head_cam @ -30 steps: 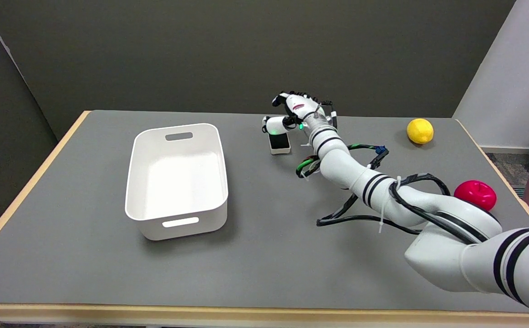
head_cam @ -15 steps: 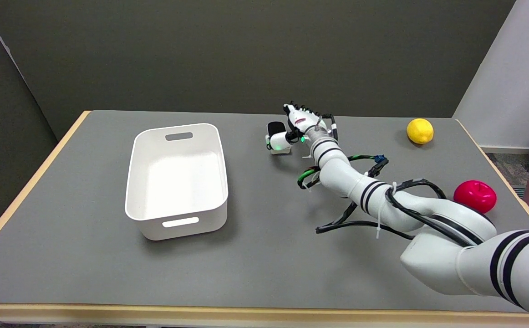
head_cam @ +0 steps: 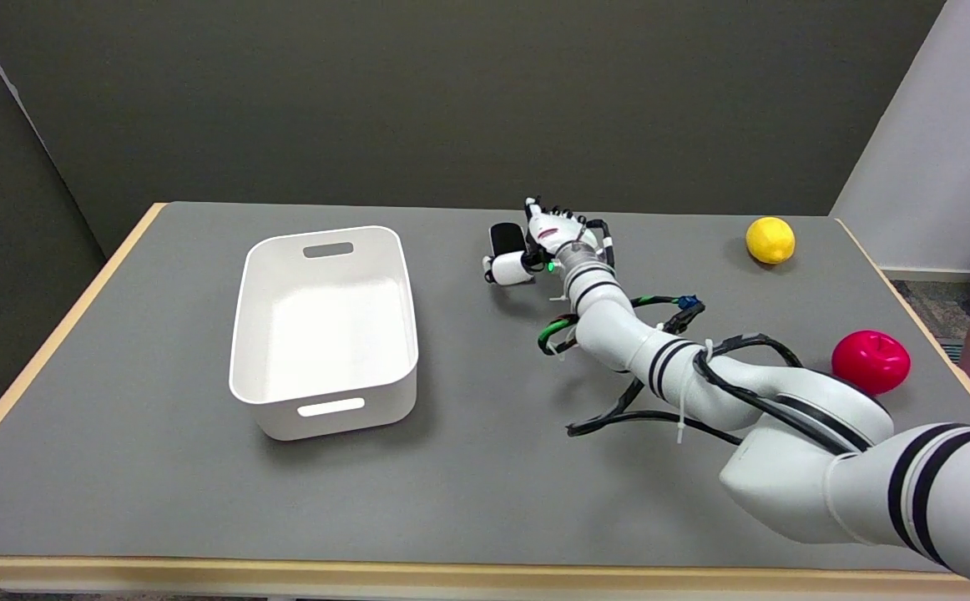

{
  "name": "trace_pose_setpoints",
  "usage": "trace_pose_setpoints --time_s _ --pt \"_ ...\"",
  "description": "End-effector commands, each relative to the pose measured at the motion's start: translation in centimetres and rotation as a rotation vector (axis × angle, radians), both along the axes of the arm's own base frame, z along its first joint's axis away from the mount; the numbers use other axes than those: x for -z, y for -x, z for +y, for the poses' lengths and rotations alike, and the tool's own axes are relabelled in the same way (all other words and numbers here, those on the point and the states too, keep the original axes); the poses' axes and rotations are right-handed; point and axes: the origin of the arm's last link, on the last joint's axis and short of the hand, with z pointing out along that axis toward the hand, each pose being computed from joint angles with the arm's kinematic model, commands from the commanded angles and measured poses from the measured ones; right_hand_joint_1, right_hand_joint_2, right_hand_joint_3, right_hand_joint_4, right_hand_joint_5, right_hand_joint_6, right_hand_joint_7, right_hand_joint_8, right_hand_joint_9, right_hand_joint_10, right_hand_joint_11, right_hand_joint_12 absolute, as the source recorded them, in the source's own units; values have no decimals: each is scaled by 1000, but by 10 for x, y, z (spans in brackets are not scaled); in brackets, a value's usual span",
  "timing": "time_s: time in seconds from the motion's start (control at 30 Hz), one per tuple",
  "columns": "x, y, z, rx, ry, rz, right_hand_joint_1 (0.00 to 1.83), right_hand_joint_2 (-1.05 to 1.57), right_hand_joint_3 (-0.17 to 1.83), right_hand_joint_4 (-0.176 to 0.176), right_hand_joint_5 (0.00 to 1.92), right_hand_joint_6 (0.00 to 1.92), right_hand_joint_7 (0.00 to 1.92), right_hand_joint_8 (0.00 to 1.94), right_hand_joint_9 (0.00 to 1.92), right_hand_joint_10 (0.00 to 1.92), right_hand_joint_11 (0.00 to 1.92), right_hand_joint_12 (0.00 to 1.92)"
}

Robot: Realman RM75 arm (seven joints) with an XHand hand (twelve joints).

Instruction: Pick up the chalkboard eraser.

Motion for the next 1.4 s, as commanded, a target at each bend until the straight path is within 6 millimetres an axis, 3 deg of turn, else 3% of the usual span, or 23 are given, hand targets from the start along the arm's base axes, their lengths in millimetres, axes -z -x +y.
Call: trace_pose_setpoints --time_s 0.03,0.33,0.6,0.67,0.73,0.77,0.97,1.4 --pt "18 -14 -8 -27 -19 31 498 679 740 -169 -1 -1 370 840 92 861 -1 964" --pt "21 -19 -8 -52 -24 59 609 676 813 -176 -1 51 294 1220 195 917 -1 957" --pt "28 -14 -5 -36 -49 76 746 706 818 -176 -1 98 183 1443 239 954 -1 966" --pt "29 -11 -4 -27 -52 84 724 697 815 -176 -1 87 183 1334 197 912 -1 951" --pt "30 -8 -2 -22 -48 95 653 672 827 -176 -1 41 219 1027 140 851 -1 911" --pt "30 -5 0 -21 -41 99 649 678 816 -176 -1 38 222 985 127 846 -1 908" --pt "25 3 8 -19 17 77 639 694 785 -176 -1 20 215 881 85 830 -1 903" --pt "25 14 18 8 63 66 645 701 772 -176 -1 -1 162 877 60 809 -1 883"
